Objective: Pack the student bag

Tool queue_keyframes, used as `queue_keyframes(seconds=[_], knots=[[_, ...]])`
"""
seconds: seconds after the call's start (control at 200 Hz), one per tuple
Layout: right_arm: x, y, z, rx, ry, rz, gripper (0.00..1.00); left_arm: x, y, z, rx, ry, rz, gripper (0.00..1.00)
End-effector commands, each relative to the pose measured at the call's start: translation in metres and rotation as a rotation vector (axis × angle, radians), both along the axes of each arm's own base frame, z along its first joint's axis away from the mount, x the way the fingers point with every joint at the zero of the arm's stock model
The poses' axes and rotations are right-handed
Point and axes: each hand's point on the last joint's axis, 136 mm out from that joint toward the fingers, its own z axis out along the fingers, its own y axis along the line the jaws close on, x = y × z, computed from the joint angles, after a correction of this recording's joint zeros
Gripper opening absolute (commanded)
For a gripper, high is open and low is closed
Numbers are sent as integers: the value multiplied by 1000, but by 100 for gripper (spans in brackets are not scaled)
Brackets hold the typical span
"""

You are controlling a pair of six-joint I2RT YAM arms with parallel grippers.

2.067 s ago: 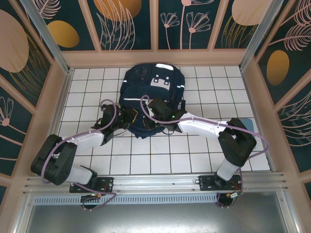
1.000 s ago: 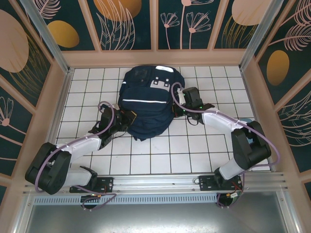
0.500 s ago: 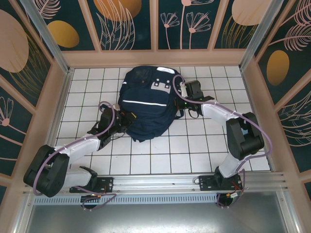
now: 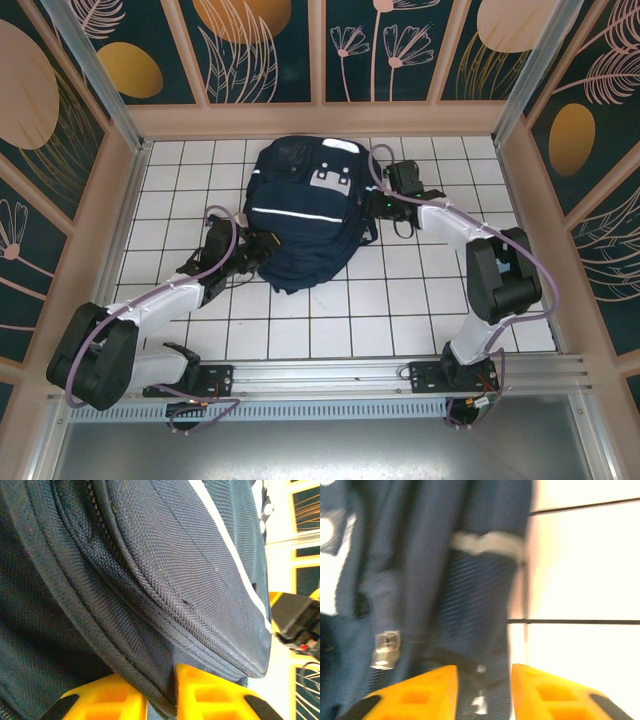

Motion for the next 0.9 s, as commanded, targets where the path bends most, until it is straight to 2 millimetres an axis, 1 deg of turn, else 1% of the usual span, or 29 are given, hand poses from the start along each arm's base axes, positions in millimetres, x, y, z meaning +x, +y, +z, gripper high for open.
queue_keyframes(seconds=[0.0, 0.065, 0.125, 0.165, 0.225, 0.29, 0.34, 0.39, 0.42, 0.44, 0.475, 0.511, 0.561, 0.631, 0.666, 0.701, 0.751, 0.826, 0.896], knots=[[-10, -30, 42, -9, -90, -86, 46, 1, 7, 7, 69, -32, -21, 31], [-20, -24, 54, 20, -116, -35, 55, 2, 11, 9, 86, -45, -6, 46], [-27, -15, 62, 33, -136, 29, 63, 3, 13, 15, 97, -70, -1, 57], [-33, -5, 67, 33, -159, 87, 68, 4, 14, 19, 106, -88, 0, 63], [-39, 9, 74, 29, -193, 156, 73, 4, 18, 24, 125, -103, 7, 68], [-41, 24, 83, 44, -216, 217, 76, 4, 22, 29, 147, -120, 16, 74], [-40, 31, 87, 65, -214, 230, 76, 5, 26, 32, 165, -135, 26, 77], [-35, 34, 87, 99, -193, 193, 77, 6, 30, 35, 189, -153, 32, 79], [-32, 34, 86, 131, -165, 143, 75, 7, 33, 37, 208, -161, 38, 82], [-31, 35, 83, 153, -141, 114, 72, 7, 35, 38, 219, -166, 41, 84], [-31, 39, 78, 205, -91, 75, 64, 7, 37, 40, 237, -179, 42, 87], [-31, 43, 72, 252, -42, 37, 53, 6, 39, 42, 251, -193, 41, 88], [-32, 47, 66, 308, 11, -22, 44, 6, 42, 44, 269, -209, 43, 91], [-32, 50, 63, 372, 54, -101, 38, 5, 44, 46, 285, -224, 41, 93], [-33, 50, 60, 412, 75, -147, 33, 5, 45, 47, 293, -226, 41, 94], [-34, 50, 57, 454, 99, -193, 32, 5, 46, 46, 308, -226, 42, 94], [-38, 54, 54, 527, 140, -234, 32, 6, 50, 44, 332, -217, 55, 94], [-45, 71, 56, 638, 176, -233, 33, 8, 58, 38, 363, -200, 89, 94], [-50, 81, 57, 683, 202, -255, 33, 9, 62, 37, 371, -199, 112, 94]])
